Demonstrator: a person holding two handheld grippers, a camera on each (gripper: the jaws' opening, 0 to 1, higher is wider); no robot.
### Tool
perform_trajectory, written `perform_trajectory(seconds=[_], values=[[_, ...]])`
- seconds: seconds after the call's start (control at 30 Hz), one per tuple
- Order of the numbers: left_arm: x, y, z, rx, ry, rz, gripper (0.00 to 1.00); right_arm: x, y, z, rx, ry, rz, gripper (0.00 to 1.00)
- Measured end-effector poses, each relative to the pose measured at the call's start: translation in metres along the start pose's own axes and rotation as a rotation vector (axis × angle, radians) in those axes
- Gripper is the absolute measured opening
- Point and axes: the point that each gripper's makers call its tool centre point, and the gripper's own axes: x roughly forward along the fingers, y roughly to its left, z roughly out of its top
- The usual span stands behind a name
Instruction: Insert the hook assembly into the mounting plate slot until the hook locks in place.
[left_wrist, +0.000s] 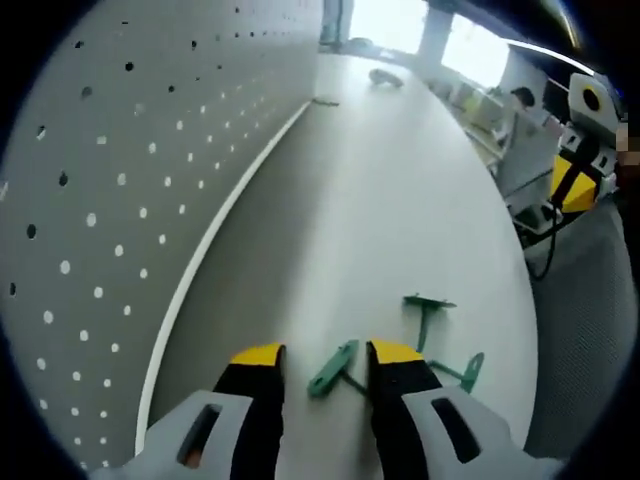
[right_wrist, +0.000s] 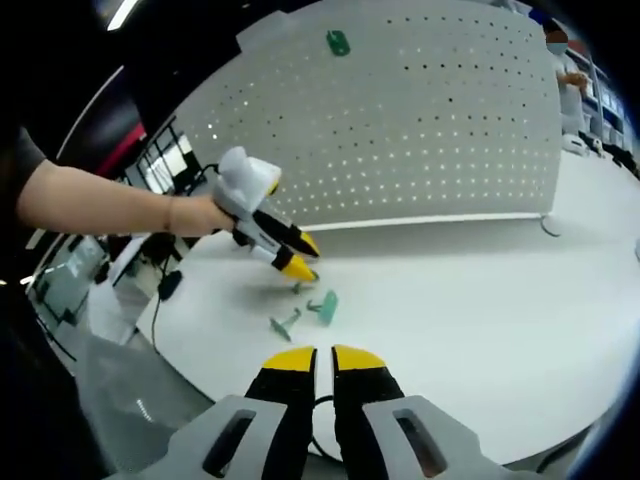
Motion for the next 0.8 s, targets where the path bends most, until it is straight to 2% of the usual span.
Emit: perform_trajectory(seconds=[0.1, 0.2, 0.37, 0.73, 0.8], values=[[0.003, -0.006, 0.002, -0.008, -0.011, -0.036, 0.34, 0.000, 0.000, -0.001, 0.003, 0.002, -0.002, 0.04], [0.005, -0.005, -0.002, 0.005, 0.006, -0.042, 0.32, 0.001, 0.000, -0.003, -0.021, 0.010, -0.005, 0.04], [0.007, -0.008, -0.003, 0.017, 0.015, -0.059, 0.29, 0.001, 0.000, -0.004, -0.012, 0.011, -0.005, 0.04], [0.004, -0.006, -0.012, 0.062, 0.071, -0.057, 0.07, 0.005, -0.002, -0.002, -0.008, 0.009, -0.007, 0.04], [0.003, -0.005, -0.011, 0.060, 0.073, -0.054, 0.06, 0.005, -0.002, -0.002, -0.009, 0.010, -0.006, 0.04]])
